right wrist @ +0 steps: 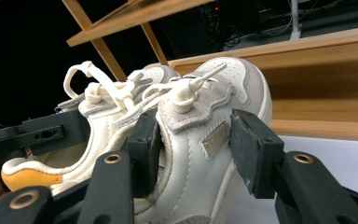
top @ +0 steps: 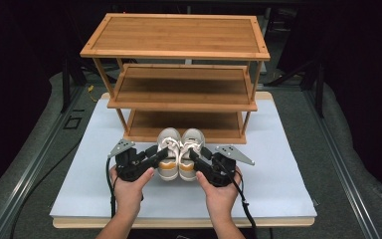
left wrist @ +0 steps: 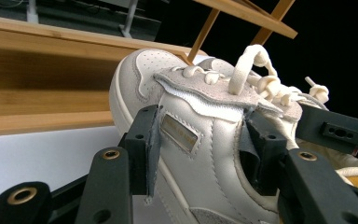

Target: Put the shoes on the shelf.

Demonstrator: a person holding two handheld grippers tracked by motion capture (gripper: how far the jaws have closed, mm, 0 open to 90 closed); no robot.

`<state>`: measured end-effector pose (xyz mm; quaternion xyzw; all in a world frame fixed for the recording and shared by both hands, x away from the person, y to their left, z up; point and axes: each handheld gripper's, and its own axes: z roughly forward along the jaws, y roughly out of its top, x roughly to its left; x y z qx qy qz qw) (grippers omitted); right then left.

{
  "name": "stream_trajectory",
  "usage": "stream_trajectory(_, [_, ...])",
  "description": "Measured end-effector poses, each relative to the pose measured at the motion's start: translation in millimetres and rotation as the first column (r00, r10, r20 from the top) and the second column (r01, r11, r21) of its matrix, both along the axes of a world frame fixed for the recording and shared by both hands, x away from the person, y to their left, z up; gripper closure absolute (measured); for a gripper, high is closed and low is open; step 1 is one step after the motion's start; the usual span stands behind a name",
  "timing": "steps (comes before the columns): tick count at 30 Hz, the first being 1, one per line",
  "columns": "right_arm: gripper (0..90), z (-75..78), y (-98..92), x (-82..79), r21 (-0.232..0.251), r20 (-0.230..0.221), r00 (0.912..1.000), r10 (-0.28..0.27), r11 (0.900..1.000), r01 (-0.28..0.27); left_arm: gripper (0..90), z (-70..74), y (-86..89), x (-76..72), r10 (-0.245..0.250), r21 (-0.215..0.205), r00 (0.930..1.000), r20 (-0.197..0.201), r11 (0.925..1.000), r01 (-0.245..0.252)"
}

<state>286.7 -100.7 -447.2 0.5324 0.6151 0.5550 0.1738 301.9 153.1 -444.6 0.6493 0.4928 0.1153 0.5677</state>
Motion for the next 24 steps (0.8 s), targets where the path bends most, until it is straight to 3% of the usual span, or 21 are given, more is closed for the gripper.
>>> stream_trajectory(11, [53.9, 23.5, 0.5, -1.5, 0.002, 0.032, 0.9995, 0.001, 1.000, -0.001, 53.0, 23.8, -1.0, -0.7, -0.005, 0.011, 0.9993, 0.038, 0.9999, 0.004])
stream_trajectory(24, [53.8, 45.5, 3.5, 1.6, 0.003, 0.048, 0.9988, 0.008, 1.000, -0.008, 53.0, 45.1, 4.6, 1.9, -0.003, -0.007, 0.9986, 0.052, 1.0000, 0.004])
